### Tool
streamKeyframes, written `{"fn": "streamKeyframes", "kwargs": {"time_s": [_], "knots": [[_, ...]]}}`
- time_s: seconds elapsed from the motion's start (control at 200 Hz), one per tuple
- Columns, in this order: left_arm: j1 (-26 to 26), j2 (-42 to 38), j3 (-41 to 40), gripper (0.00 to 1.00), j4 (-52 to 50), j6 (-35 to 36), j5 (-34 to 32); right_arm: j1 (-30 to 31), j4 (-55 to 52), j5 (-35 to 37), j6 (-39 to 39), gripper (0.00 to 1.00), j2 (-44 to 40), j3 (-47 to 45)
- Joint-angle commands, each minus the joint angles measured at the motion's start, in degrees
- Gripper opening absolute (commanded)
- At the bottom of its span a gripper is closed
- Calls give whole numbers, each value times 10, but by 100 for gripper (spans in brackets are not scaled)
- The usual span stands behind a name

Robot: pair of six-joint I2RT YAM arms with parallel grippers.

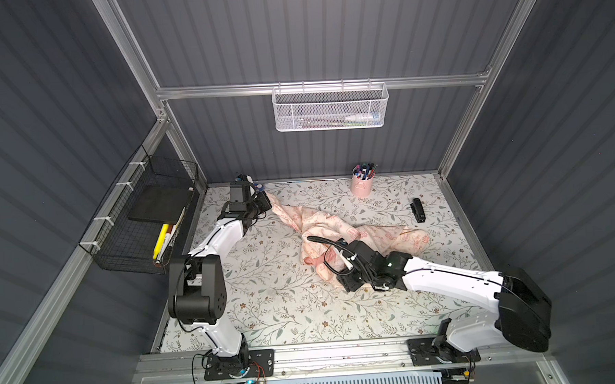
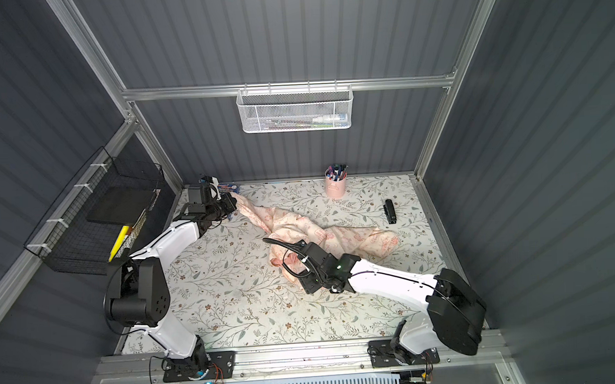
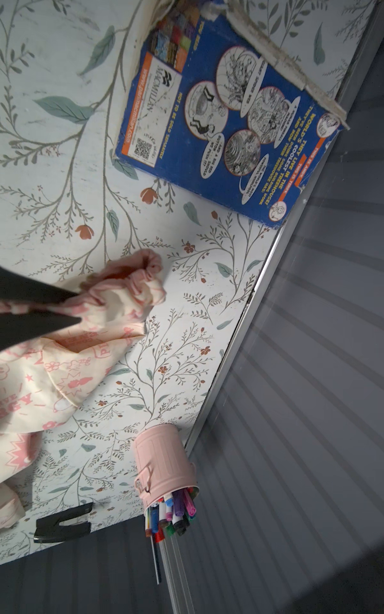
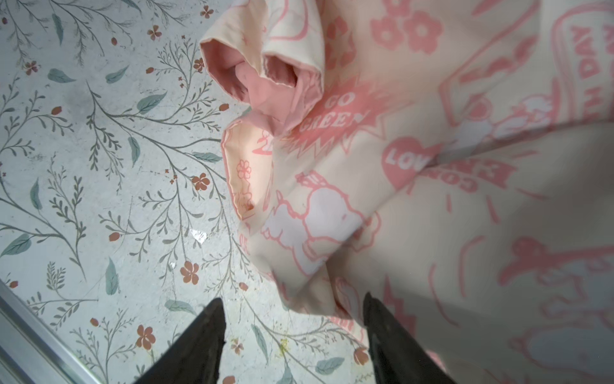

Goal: Unzip the jacket
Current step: Flatten out the jacket at the center of the board.

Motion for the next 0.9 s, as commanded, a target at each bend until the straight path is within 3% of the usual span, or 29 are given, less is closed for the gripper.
{"fn": "streamKeyframes", "kwargs": {"time_s": [0.0,0.2,0.335,0.465,0.7,0.891], "knots": [[3,4,1,0,10,2,18,3,46,8,25,68,36,10],[3,3,3,0,7,4,17,3,71,35,58,58,94,23],[3,4,8,0,5,5,16,2,71,63,72,22,75,30],[4,-6,14,0,2,8,4,-13,40,118,72,0,10,50],[9,-30,37,0,-5,18,-2,-99,-26,155,35,0,-78,134],[21,-62,44,0,-8,21,-13,-184,-93,123,39,0,-85,194]]}}
